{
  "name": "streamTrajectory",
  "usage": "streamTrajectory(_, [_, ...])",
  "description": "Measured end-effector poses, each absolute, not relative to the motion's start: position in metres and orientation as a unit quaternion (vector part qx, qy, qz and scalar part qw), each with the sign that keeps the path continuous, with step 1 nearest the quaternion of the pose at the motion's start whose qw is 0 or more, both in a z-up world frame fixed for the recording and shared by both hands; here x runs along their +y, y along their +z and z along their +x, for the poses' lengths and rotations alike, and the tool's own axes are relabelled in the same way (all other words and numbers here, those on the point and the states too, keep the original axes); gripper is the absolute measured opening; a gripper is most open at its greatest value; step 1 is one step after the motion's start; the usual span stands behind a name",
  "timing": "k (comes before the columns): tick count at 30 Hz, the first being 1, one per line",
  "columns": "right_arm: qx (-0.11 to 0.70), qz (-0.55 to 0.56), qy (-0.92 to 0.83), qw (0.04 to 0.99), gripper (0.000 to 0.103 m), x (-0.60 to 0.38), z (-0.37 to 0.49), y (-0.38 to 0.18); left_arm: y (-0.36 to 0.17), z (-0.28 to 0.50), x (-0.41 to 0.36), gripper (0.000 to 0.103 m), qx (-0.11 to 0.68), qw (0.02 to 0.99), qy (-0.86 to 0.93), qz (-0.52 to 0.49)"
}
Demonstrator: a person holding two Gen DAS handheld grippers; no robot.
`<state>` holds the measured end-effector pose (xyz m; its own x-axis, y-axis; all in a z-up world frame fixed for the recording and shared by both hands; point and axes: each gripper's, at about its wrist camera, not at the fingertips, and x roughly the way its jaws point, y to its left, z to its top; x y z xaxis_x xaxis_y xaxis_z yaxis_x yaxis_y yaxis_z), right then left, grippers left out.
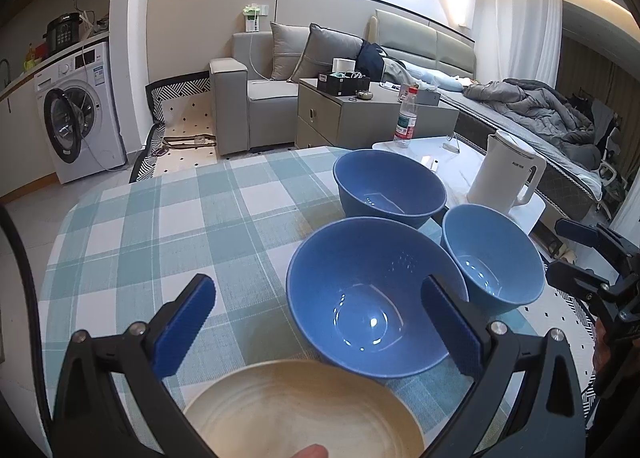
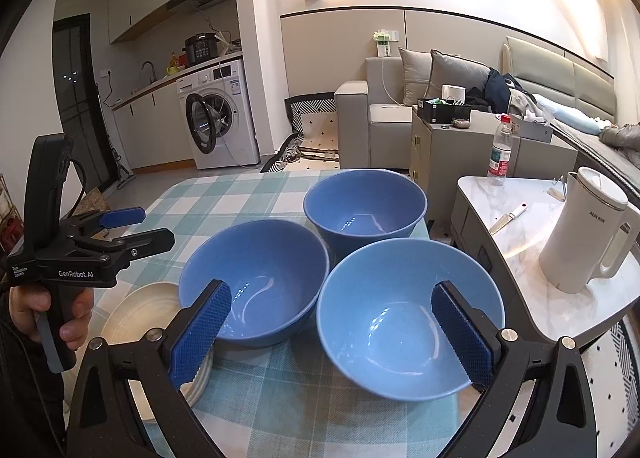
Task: Organize plates and bowls
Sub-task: 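Withdraw both open grippers from the plate stack toward the blue bowls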
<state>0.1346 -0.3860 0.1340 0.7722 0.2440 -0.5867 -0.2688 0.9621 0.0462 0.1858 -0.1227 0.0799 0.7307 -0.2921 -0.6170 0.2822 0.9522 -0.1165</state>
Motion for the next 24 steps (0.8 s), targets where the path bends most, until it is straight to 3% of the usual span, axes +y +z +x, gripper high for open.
streamTrajectory(24, [0.325,-0.023,0.113,0.939,0.102,-0.402,0.217,0.157,0.089,0.253,-0.139,0.103,0.35,0.922,-0.162,-0.014])
